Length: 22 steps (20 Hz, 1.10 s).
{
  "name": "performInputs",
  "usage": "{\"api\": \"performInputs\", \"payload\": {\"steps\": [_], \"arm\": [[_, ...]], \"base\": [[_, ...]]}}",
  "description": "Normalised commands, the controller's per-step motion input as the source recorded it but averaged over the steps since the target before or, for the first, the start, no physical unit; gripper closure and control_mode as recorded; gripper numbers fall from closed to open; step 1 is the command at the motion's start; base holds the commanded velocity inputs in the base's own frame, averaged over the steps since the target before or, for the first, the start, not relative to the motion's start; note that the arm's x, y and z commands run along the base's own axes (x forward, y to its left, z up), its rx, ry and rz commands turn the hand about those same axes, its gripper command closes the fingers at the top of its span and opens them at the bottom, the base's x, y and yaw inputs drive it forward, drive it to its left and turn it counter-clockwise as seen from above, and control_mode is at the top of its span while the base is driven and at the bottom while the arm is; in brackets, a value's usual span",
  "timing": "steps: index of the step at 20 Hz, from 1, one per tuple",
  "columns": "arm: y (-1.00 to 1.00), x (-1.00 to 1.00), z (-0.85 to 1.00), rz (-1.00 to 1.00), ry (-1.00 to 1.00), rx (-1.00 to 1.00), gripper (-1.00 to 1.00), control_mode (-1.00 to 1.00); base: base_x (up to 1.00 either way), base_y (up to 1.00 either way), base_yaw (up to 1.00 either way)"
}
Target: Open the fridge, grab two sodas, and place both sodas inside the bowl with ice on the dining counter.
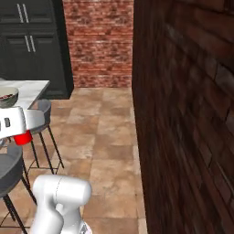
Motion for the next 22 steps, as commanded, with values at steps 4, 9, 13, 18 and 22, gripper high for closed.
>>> {"api": "performInputs", "payload": {"steps": [4, 9, 13, 18, 22], "arm": [[0.0, 0.0, 0.0, 0.0, 0.0, 0.0, 1.0, 1.0], [0.0, 0.0, 0.0, 0.0, 0.0, 0.0, 1.0, 1.0], [0.0, 0.0, 0.0, 0.0, 0.0, 0.0, 1.0, 1.0], [0.0, 0.0, 0.0, 0.0, 0.0, 0.0, 1.0, 1.0], [0.0, 0.0, 0.0, 0.0, 0.0, 0.0, 1.0, 1.0]], "base": [[0.67, -0.25, 0.54], [0.69, -0.26, 0.53], [0.77, -0.29, 0.5], [0.79, -0.35, 0.48], [0.74, -0.43, 0.46]]}}
